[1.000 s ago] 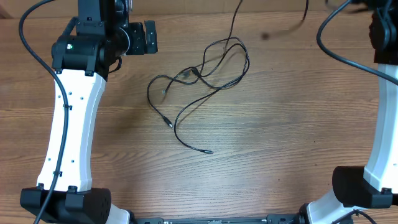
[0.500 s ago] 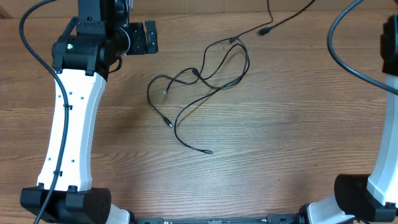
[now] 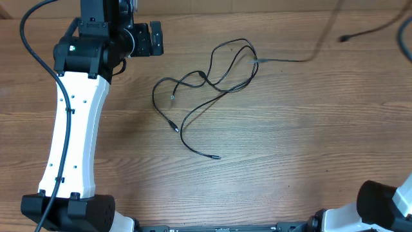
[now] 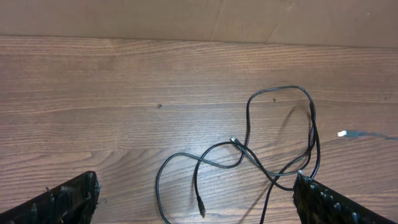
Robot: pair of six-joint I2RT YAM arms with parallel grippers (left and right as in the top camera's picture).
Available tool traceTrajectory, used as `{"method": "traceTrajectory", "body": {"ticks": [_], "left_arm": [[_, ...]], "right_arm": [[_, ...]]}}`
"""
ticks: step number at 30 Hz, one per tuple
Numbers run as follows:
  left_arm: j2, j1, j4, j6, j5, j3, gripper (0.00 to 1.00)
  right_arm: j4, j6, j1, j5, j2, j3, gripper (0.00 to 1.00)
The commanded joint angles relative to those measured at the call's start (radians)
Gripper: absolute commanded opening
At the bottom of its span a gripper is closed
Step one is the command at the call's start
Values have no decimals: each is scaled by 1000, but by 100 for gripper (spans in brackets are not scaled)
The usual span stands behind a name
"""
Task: Untangle cables
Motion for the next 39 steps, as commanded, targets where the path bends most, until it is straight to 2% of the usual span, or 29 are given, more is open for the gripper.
{"method": "traceTrajectory", "body": {"ticks": [1, 13, 20, 26, 28, 29, 32, 37, 39], "left_arm": [[-1, -6, 1, 17, 10, 6, 100], [-1, -6, 1, 17, 10, 6, 100], [-1, -6, 1, 18, 10, 6, 99], [-1, -6, 1, 18, 10, 6, 100], [-1, -6, 1, 18, 10, 6, 100], [-1, -6, 1, 17, 10, 6, 100], [-1, -6, 1, 18, 10, 6, 100], [-1, -6, 1, 18, 10, 6, 100], [-1, -6, 1, 18, 10, 6, 99]], "right_arm": [[-63, 3, -85, 163, 21, 14, 4], [-271, 3, -309, 213, 224, 11, 4], [-391, -2, -390, 225, 384, 11, 4], [-462, -1, -442, 232, 494, -35, 8], [-475, -1, -454, 232, 525, -50, 22], [-481, -1, -458, 232, 538, -57, 37], [-491, -1, -462, 232, 555, -82, 70], [-499, -2, -462, 231, 555, -97, 100], [-516, -5, -462, 219, 555, -97, 100]]}}
